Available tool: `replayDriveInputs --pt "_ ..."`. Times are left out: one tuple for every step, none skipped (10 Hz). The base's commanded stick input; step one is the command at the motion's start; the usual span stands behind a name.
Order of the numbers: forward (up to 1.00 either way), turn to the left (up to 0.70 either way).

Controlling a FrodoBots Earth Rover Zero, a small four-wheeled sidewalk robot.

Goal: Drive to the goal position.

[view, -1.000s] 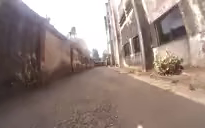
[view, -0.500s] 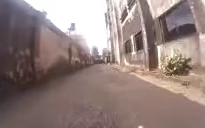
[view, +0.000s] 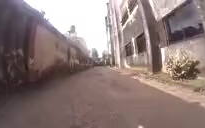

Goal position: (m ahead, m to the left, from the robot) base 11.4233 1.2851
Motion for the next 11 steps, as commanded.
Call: replayDriveInputs --pt "0.70 0.00" --pt "0.70 0.00" --pt "0.70 0.00" --pt "0.70 0.00" --pt "0.70 0.00" --pt "0.70 0.00" --pt "0.70 0.01" --pt "0.70 0.11" --pt "0.70 0.20" --pt "0.70 0.01" --pt "0.70 0.00"
